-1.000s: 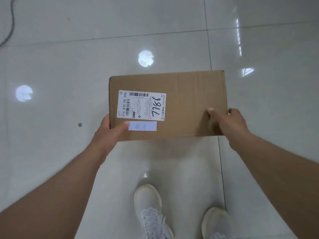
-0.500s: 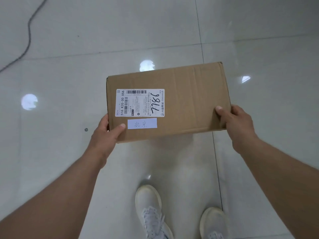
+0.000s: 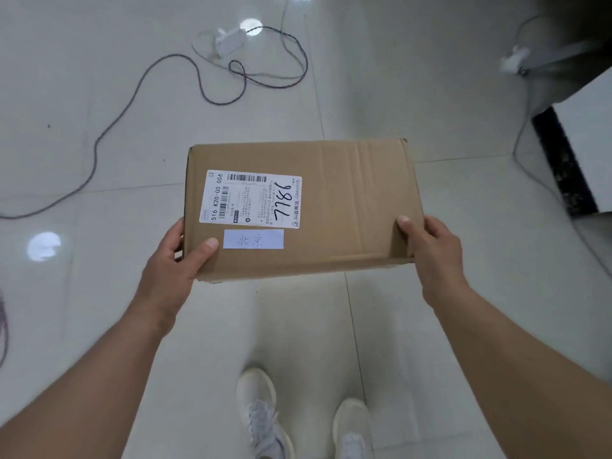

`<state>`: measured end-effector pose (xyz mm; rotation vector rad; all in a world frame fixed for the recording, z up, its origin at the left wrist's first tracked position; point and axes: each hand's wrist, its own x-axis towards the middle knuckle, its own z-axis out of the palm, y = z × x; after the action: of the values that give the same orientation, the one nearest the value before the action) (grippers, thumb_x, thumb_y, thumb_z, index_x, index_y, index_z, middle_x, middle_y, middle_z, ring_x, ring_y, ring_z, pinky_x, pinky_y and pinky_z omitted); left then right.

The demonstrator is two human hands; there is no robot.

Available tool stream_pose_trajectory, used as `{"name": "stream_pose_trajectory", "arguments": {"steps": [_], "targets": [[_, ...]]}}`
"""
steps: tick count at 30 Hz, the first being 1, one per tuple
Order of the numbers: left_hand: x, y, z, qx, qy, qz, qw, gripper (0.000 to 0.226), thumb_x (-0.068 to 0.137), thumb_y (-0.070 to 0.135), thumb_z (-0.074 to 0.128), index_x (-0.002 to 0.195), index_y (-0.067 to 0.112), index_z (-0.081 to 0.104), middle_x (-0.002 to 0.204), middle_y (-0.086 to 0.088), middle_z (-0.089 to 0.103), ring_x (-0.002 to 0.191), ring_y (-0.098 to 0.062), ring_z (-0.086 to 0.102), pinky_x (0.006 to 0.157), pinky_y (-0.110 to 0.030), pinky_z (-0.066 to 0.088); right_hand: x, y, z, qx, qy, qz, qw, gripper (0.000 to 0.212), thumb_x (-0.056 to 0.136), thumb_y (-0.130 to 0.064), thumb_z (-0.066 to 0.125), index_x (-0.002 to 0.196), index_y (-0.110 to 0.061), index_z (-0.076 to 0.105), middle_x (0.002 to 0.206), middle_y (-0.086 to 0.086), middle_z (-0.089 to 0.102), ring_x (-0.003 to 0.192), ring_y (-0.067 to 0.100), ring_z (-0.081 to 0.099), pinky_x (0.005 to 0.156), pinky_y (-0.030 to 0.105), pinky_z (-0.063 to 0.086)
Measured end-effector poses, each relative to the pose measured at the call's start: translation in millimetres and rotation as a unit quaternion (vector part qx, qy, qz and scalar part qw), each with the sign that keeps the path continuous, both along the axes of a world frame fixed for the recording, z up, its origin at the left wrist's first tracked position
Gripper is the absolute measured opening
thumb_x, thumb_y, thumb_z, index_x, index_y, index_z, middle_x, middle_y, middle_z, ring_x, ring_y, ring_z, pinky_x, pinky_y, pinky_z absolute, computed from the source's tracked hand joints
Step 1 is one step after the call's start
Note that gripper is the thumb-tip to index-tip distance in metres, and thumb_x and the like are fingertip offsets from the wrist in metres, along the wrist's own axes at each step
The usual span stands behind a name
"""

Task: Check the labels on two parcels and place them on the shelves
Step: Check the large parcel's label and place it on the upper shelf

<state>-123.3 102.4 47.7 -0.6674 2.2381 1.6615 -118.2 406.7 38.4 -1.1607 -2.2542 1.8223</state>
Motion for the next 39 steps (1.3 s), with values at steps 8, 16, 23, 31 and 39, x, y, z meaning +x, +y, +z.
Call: {"name": "stream_pose_trajectory", "arguments": {"steps": [8, 16, 23, 31, 39], "targets": [[18.7, 36.5, 135.4, 0.034, 0.053, -0.008, 0.998, 0.035, 0.082, 0.028, 0.064, 0.104, 0.054, 0.055, 0.106, 0.02, 0.064, 0.098, -0.009, 0.061, 0.084, -0.03, 0.046, 20.3, 28.3, 138.1, 0.004, 0.054, -0.04, 0.998, 0.01, 0.084, -0.022, 0.062, 0.086, -0.012, 0.063, 0.073, -0.006, 0.058, 0.066, 0.008, 0.05, 0.067, 0.029, 0.04], [39.6, 74.8, 252.1, 0.034, 0.111, -0.05, 0.992, 0.04, 0.088, 0.03, 0.057, 0.124, 0.045, 0.051, 0.109, 0.021, 0.064, 0.098, 0.005, 0.057, 0.072, -0.015, 0.04, 70.7, 63.0, 249.6, 0.019, 0.081, -0.094, 0.992, 0.021, 0.08, -0.029, 0.065, 0.084, -0.008, 0.065, 0.076, 0.004, 0.059, 0.073, 0.02, 0.05, 0.07, 0.034, 0.038], [54.7, 93.8, 342.8, 0.066, 0.145, -0.188, 0.969, 0.049, 0.075, 0.038, 0.069, 0.115, 0.057, 0.049, 0.103, 0.032, 0.068, 0.091, 0.012, 0.063, 0.074, -0.013, 0.043, 124.0, 86.8, 339.5, 0.015, 0.12, -0.049, 0.991, 0.048, 0.078, -0.027, 0.071, 0.12, -0.012, 0.053, 0.104, 0.004, 0.061, 0.084, 0.011, 0.057, 0.066, 0.024, 0.043], [49.5, 113.4, 410.7, 0.051, 0.172, -0.317, 0.931, 0.08, 0.053, 0.028, 0.079, 0.099, 0.075, 0.034, 0.11, 0.027, 0.063, 0.094, 0.013, 0.061, 0.067, -0.005, 0.045, 171.1, 120.0, 417.6, 0.05, 0.095, 0.053, 0.993, 0.095, 0.058, -0.025, 0.082, 0.139, -0.026, 0.033, 0.12, -0.006, 0.052, 0.107, 0.016, 0.053, 0.079, 0.027, 0.043], [57.9, 146.8, 457.2, 0.055, 0.233, -0.377, 0.895, 0.08, 0.048, 0.032, 0.083, 0.113, 0.059, 0.045, 0.118, 0.012, 0.063, 0.103, -0.001, 0.061, 0.072, -0.012, 0.046, 229.5, 142.4, 469.1, 0.125, 0.123, 0.006, 0.984, 0.075, 0.07, -0.012, 0.077, 0.134, -0.027, 0.041, 0.106, -0.021, 0.052, 0.094, -0.002, 0.052, 0.069, 0.018, 0.042]]}}
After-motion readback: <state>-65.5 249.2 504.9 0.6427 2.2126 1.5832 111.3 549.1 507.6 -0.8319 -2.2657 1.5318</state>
